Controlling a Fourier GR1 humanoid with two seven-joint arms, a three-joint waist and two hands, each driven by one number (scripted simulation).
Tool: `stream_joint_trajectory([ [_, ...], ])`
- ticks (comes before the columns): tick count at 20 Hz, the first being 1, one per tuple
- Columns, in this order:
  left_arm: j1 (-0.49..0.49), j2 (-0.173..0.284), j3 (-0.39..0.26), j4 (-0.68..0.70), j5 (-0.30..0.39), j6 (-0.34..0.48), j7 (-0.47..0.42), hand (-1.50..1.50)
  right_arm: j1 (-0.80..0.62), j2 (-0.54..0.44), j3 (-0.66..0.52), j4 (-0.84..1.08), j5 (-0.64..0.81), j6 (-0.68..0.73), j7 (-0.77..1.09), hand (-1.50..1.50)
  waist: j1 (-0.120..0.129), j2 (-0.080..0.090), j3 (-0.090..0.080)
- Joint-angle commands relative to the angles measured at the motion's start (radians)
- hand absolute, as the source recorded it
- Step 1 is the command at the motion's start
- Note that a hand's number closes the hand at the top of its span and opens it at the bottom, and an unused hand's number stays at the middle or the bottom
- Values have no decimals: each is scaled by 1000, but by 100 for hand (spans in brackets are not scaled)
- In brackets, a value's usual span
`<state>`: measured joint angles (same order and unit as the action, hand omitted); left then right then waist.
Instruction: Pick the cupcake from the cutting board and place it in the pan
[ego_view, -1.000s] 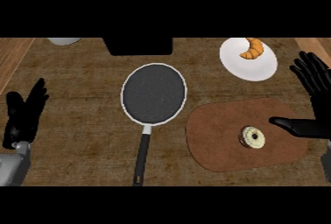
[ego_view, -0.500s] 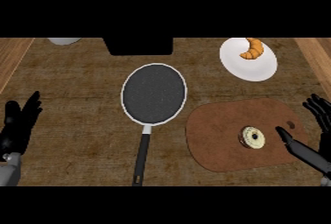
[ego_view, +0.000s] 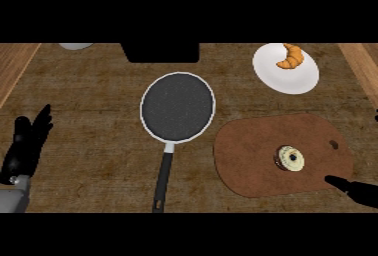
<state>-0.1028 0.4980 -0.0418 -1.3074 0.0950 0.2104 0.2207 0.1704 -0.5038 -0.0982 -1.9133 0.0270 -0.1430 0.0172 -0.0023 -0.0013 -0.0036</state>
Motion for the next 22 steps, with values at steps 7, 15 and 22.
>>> stream_joint_trajectory([
  [7,-21,-24,-18,6,-11,-16,5,0,-182,-310,149,-74,174,258,587,-150,37,9,-1],
  [15,-28,-52,3,89,-43,-10,-71,0,-337,-247,384,-66,244,433,854,-150,16,5,2],
  [22,22,-46,33,-30,-51,-28,9,0,-398,-77,466,132,388,444,842,-150,12,2,4],
])
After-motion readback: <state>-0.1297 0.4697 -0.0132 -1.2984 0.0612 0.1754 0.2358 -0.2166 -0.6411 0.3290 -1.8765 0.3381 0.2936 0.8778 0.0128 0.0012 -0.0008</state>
